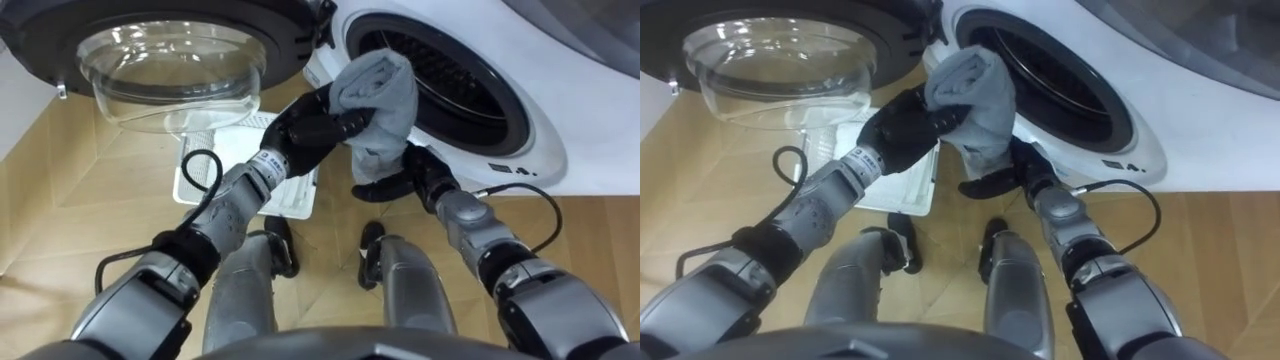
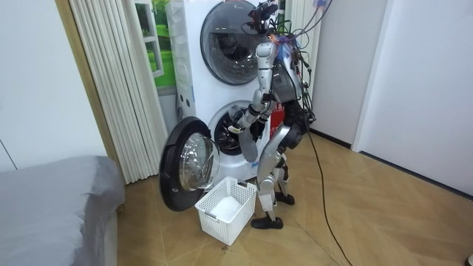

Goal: Put towel into washing machine

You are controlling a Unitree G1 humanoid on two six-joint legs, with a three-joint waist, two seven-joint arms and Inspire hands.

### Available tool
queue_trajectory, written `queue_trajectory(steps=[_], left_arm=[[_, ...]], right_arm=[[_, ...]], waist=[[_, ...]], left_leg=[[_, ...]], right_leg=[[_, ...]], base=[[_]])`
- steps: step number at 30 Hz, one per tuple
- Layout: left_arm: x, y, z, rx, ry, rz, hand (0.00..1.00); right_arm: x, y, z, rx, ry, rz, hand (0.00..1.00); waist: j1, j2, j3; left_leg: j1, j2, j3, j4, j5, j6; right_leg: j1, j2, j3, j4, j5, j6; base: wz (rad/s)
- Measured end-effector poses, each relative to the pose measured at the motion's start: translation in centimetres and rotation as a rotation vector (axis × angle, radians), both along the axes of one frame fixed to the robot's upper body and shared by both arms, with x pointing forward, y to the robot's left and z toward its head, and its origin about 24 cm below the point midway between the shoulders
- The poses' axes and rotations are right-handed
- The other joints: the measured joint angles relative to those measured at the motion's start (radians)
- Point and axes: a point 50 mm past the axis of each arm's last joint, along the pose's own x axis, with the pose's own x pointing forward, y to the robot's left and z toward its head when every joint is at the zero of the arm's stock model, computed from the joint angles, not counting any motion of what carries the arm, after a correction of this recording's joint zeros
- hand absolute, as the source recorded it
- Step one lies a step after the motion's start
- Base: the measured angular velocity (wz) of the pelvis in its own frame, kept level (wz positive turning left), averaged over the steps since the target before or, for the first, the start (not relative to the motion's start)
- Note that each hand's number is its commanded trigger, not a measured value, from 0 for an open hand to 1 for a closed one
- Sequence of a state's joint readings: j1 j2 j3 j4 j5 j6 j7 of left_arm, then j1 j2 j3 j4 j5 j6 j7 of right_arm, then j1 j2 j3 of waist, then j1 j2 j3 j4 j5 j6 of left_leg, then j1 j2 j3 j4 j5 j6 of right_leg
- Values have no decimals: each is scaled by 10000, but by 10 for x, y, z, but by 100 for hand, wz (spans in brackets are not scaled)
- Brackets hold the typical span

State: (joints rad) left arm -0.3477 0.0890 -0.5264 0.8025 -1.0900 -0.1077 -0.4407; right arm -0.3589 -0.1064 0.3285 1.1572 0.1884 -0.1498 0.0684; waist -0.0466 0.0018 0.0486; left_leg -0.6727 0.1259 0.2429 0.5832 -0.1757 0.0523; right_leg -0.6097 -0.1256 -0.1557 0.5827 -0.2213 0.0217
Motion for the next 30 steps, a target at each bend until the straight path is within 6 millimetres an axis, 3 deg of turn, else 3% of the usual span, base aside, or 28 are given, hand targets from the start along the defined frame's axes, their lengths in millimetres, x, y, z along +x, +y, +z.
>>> queue_trajectory(steps=[7, 19, 20, 21, 30], left_arm=[[-2, -16, 2, -707, 250, -283, 100], [-3, -17, 2, -784, 433, -400, 100], [-3, -18, 2, -785, 441, -406, 60], [-3, -18, 2, -785, 442, -407, 0], [-1, -16, 4, -1350, 546, -54, 0]], right_arm=[[-3, -5, -4, 82, 461, -339, 100], [-5, -7, -5, 143, 724, -598, 100], [-5, -8, -5, 169, 747, -643, 100], [-5, -8, -5, 171, 746, -644, 100], [-8, -6, -8, 391, 920, -1027, 100]], waist=[[-22, -13, -2], [-72, -57, -1], [-69, -58, -2], [-69, -58, -2], [20, -58, -3]], left_leg=[[35, 0, -54, -48, 16, -31], [41, 6, -52, -57, 29, -55], [41, 7, -52, -68, 30, -57], [41, 7, -52, -75, 31, -58], [42, 0, -20, -189, 48, -85]], right_leg=[[103, 56, -68, -127, 7, -2], [105, 68, -89, -147, 10, -14], [105, 68, -91, -157, 10, -14], [105, 68, -92, -164, 10, -14], [98, 82, -108, -259, 37, -49]], base=[[1], [0], [0], [0], [0]])
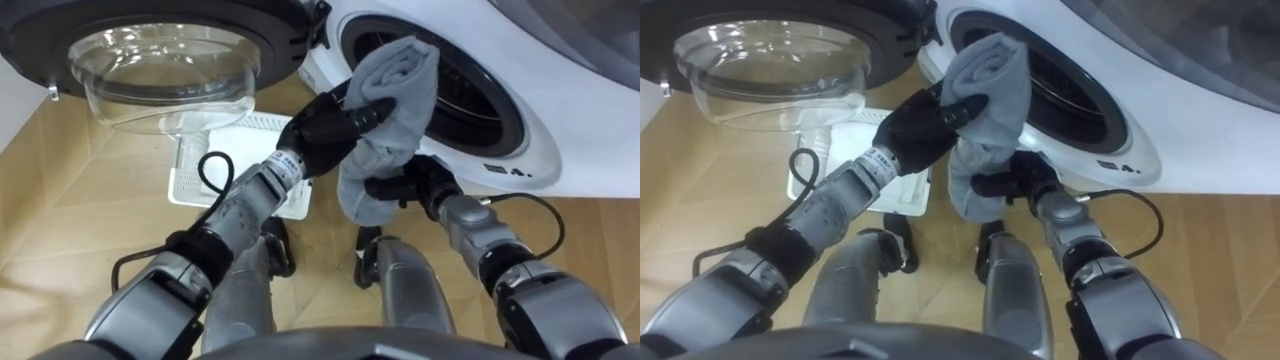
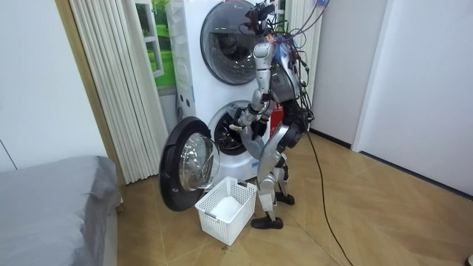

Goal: Put towel into washing machine

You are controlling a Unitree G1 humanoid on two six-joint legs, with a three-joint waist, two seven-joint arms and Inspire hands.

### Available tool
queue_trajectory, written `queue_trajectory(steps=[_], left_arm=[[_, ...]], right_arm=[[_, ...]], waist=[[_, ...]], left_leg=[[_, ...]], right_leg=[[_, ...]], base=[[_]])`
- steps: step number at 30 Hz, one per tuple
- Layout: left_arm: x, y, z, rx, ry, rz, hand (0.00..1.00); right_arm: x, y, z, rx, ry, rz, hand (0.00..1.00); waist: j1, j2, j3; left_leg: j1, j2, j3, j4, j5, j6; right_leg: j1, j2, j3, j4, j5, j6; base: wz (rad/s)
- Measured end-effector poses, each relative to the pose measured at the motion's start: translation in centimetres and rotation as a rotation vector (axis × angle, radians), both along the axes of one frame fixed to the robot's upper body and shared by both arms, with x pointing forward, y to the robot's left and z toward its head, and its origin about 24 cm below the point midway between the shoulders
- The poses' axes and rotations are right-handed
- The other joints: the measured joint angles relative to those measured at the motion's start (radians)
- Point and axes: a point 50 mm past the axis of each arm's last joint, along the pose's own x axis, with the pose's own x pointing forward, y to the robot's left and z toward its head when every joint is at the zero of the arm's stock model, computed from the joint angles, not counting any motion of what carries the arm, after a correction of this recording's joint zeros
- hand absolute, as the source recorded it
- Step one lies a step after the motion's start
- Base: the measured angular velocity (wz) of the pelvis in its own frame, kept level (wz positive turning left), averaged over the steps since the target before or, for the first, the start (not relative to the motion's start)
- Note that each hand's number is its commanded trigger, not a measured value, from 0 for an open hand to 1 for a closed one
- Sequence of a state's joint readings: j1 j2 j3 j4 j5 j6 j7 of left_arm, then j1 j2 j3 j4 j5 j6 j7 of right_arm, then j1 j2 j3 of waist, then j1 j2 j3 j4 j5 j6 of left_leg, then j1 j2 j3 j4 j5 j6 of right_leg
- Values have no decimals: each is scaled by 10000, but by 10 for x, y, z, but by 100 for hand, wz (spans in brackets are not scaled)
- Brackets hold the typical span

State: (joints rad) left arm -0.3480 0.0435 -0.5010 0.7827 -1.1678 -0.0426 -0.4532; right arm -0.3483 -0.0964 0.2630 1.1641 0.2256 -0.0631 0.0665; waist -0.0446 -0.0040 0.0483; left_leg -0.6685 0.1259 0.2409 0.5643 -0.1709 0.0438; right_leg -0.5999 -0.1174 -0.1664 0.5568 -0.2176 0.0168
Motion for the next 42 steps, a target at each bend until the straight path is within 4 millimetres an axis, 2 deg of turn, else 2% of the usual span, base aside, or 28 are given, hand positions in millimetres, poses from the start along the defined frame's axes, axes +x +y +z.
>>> queue_trajectory(steps=[4, 7, 10, 14, 18, 25, 27, 30, 34, 37, 42], left_arm=[[1, 8, 1, -156, -21, 421, 0], [-1, 22, -2, 118, -66, 977, 0], [-3, 36, -6, 1051, -57, 1414, 0], [-7, 55, -14, 2901, -153, 1694, 0], [-15, 59, -22, 4200, -176, 1499, 0], [-18, 58, -25, 4715, 57, 1736, 0], [-18, 57, -25, 4703, 111, 1782, 0], [-18, 53, -25, 4754, 177, 1830, 0], [-22, 48, -28, 4819, 317, 1758, 0], [-23, 49, -28, 4834, 340, 1782, 0], [-21, 50, -27, 4833, 448, 1971, 0]], right_arm=[[-9, -2, -6, 26, 417, -107, 100], [-19, -7, -13, 98, 883, -332, 100], [-29, -16, -18, 542, 1238, -866, 100], [-42, -24, -25, 1514, 1950, -1476, 100], [-50, -31, -27, 2393, 2270, -1875, 100], [-50, -37, -26, 3217, 2624, -2418, 100], [-50, -37, -26, 3442, 2687, -2729, 100], [-48, -38, -25, 3640, 2556, -3056, 100], [-46, -42, -24, 4364, 2377, -4233, 100], [-48, -45, -24, 5164, 2164, -5522, 100], [-38, -50, -18, 6455, 1465, -7529, 100]], waist=[[256, 19, -5], [614, 101, -7], [980, 244, 9], [1336, 323, 20], [1355, 447, 32], [1358, 466, 41], [1350, 485, 66], [1344, 501, 170], [1269, 486, 192], [1260, 482, 193], [1201, 422, 195]], left_leg=[[26, 5, -22, -39, 0, -31], [63, 9, -46, -159, 44, -83], [-11, -7, -114, -182, 57, -103], [-4, -96, -156, -354, 102, -134], [-19, -322, -280, -673, 245, -114], [-15, -364, -291, -751, 248, -112], [17, -387, -293, -751, 249, -111], [33, -494, -295, -847, 309, -63], [-37, -686, -284, -970, 424, -2], [-109, -696, -283, -952, 426, 1], [-466, -735, -215, -785, 426, 1]], right_leg=[[36, 38, -3, -65, 14, -21], [97, 56, -89, -217, 61, -59], [48, 4, -261, -212, 54, -85], [24, -56, -322, -217, 37, -108], [11, -217, -480, -324, 2, -65], [41, -325, -679, -297, 4, -59], [39, -399, -806, -200, 4, -60], [-28, -509, -838, -114, -34, -58], [-213, -711, -830, 35, -176, -2], [-306, -723, -794, 165, -191, 10], [-822, -814, -680, 549, -258, -14]], base=[[-2], [0], [4], [5], [17], [3], [0], [1], [9], [4], [-1]])
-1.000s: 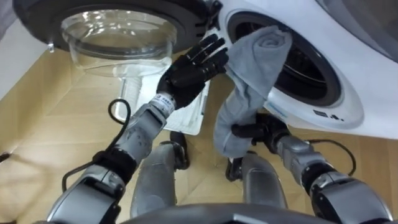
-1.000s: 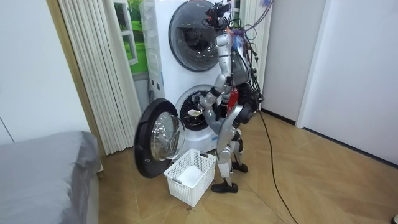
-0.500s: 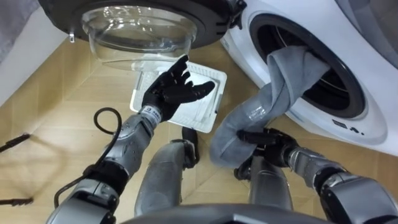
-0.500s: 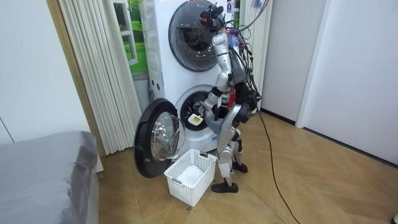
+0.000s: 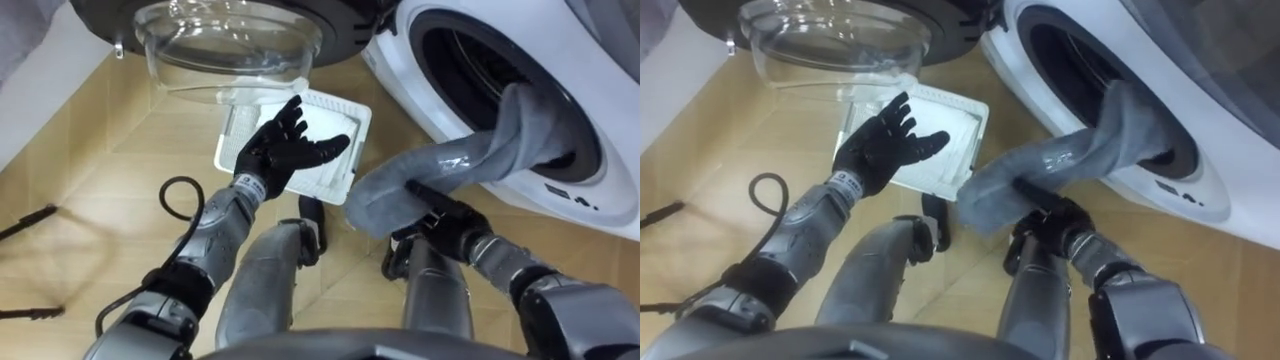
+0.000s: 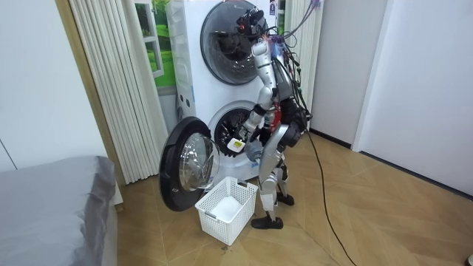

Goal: Put towel into washing machine

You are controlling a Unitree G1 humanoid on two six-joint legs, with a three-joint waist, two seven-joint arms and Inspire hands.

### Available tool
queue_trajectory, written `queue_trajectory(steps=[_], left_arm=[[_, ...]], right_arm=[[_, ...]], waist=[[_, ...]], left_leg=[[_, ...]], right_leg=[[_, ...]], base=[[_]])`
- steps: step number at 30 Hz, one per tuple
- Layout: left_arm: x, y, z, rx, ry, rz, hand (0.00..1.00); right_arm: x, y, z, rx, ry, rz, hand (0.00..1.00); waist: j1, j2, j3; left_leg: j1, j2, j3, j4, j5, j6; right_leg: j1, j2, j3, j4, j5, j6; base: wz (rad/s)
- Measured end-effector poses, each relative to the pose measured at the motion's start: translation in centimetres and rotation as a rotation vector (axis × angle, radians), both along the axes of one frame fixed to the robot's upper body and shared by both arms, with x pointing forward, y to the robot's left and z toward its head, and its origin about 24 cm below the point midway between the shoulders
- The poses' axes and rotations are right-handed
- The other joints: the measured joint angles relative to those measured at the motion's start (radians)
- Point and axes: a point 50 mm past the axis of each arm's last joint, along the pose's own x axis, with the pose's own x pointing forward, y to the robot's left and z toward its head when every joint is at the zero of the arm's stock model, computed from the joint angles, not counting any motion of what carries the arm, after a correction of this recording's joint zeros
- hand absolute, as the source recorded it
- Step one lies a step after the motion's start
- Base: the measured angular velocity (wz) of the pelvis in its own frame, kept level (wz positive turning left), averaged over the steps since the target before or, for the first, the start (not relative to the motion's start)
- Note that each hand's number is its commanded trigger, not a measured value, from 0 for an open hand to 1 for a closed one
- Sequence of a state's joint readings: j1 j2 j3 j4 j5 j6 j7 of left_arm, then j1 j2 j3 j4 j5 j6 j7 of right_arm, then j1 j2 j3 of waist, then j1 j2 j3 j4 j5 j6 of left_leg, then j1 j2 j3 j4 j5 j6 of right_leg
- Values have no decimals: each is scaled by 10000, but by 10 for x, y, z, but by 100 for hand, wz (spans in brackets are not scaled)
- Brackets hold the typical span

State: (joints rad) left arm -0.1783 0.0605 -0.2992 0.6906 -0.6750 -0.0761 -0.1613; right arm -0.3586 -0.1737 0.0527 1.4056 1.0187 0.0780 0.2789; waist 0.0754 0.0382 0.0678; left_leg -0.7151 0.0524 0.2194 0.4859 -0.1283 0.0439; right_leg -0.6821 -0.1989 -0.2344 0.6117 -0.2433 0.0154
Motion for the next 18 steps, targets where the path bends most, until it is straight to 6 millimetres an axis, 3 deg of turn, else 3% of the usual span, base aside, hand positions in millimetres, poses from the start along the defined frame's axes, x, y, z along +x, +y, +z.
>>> queue_trajectory(steps=[3, 4, 6, 8, 14, 18], left_arm=[[1, 1, 1, -234, 114, 421, 0], [2, 3, 3, -251, 51, 556, 0], [5, 4, 8, -260, -142, 656, 0], [4, 10, 12, -82, -319, 786, 0], [-3, 24, 13, 436, -252, 1373, 0], [-2, 28, 14, 712, -233, 1508, 0]], right_arm=[[12, 4, 6, 641, -272, -733, 100], [17, 5, 9, 839, -373, -848, 100], [29, 5, 16, 1254, -602, -1455, 100], [45, -3, 29, 1789, -1191, -2656, 100], [80, -47, 72, 2104, -2777, -4875, 100], [81, -44, 71, 2357, -2285, -5333, 100]], waist=[[-165, -204, 3], [-184, -396, -1], [-330, -518, -9], [-435, -887, -36], [-648, -1236, -89], [-710, -1362, -86]], left_leg=[[-116, -95, 91, 86, 6, 7], [-148, -120, 196, 180, 5, 9], [-269, -104, 161, 330, 2, 13], [-306, -113, 175, 394, -9, 73], [-447, -78, 172, 540, -34, 173], [-447, -117, 174, 541, -29, 178]], right_leg=[[-279, -123, 174, 289, -125, 7], [-411, -181, 309, 459, -206, 15], [-437, -201, 240, 514, -229, 18], [-544, -229, 311, 650, -240, 29], [-605, -184, 354, 687, -187, 90], [-595, -262, 305, 726, -183, 83]], base=[[-2], [0], [3], [0], [1], [5]])
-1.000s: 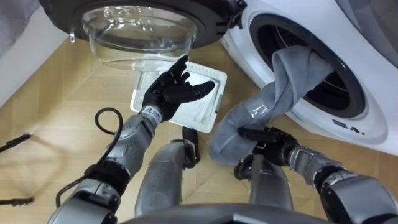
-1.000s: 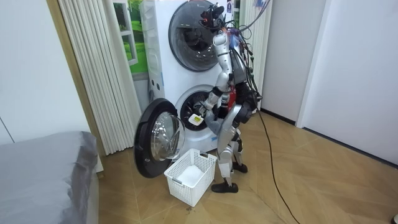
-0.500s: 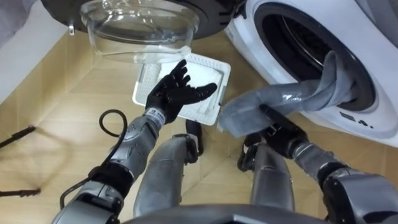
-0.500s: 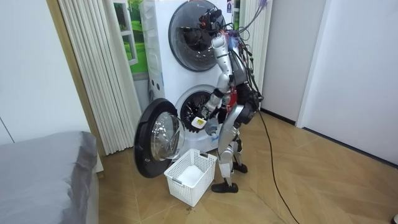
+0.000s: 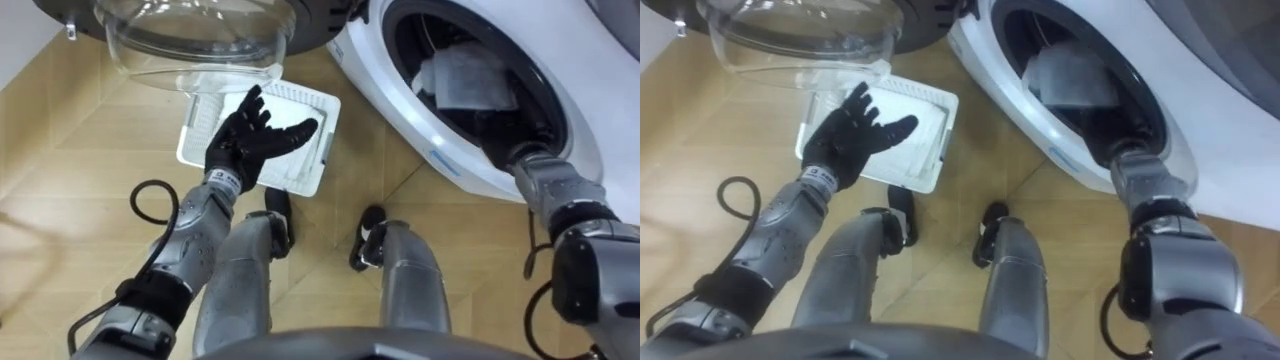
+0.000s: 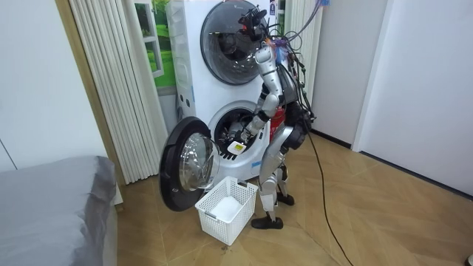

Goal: Put towel into washing machine

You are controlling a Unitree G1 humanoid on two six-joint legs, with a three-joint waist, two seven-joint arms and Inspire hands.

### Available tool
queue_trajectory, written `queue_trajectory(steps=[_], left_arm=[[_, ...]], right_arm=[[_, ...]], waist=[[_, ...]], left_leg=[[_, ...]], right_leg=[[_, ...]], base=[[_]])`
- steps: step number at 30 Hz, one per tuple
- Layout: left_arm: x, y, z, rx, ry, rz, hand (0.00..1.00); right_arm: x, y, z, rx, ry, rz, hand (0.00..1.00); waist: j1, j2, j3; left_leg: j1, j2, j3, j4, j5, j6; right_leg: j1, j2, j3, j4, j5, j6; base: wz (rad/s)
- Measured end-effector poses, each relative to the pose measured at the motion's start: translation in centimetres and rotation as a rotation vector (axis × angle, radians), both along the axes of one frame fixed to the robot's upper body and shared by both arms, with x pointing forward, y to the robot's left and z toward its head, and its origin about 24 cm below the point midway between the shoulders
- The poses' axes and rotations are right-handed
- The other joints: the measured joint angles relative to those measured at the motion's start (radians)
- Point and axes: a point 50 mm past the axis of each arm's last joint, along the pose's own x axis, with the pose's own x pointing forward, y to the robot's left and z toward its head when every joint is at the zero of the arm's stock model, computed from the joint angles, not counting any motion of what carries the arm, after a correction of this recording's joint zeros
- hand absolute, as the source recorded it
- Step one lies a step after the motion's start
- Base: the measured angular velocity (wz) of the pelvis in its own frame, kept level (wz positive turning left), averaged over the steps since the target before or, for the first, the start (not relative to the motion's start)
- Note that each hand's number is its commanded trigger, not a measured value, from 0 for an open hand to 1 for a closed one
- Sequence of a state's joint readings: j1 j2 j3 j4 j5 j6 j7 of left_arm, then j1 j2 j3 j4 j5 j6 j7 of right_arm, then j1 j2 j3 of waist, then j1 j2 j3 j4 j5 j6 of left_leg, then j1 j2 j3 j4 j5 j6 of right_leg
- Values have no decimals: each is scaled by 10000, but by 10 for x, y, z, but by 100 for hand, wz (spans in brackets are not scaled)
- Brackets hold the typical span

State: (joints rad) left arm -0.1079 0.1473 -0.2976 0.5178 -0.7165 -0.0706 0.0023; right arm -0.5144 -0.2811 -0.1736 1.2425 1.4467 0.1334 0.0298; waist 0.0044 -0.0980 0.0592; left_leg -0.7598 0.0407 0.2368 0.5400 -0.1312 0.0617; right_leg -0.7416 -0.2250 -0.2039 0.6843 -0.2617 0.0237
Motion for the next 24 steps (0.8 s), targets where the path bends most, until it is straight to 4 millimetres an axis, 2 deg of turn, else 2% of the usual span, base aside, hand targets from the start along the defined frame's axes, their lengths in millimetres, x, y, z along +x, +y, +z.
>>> queue_trajectory(steps=[4, 9, 10, 24], left_arm=[[4, 0, 3, 179, -90, 154, 0], [3, 1, 3, 324, 20, 452, 0], [3, 1, 3, 349, 41, 505, 0], [4, -4, 5, 428, -103, 629, 0]], right_arm=[[1, 0, 1, -4, 654, -176, 100], [7, 1, 6, -6, 1097, -298, 100], [9, 1, 7, -10, 1173, -333, 0], [14, -1, 14, 769, 1701, -1517, 0]], waist=[[-62, -180, 5], [-243, -179, 5], [-265, -178, 4], [-207, -147, -1]], left_leg=[[-1, -29, 24, 46, -7, 19], [-60, -160, 6, 89, -15, 106], [-119, -158, -2, 157, -28, 130], [-221, -157, -73, 316, -56, 179]], right_leg=[[-16, -73, -3, 99, -16, 26], [-77, -171, -1, 198, -72, 96], [-116, -175, 1, 235, -75, 102], [-120, -181, -22, 283, -90, 132]], base=[[2], [5], [4], [0]])
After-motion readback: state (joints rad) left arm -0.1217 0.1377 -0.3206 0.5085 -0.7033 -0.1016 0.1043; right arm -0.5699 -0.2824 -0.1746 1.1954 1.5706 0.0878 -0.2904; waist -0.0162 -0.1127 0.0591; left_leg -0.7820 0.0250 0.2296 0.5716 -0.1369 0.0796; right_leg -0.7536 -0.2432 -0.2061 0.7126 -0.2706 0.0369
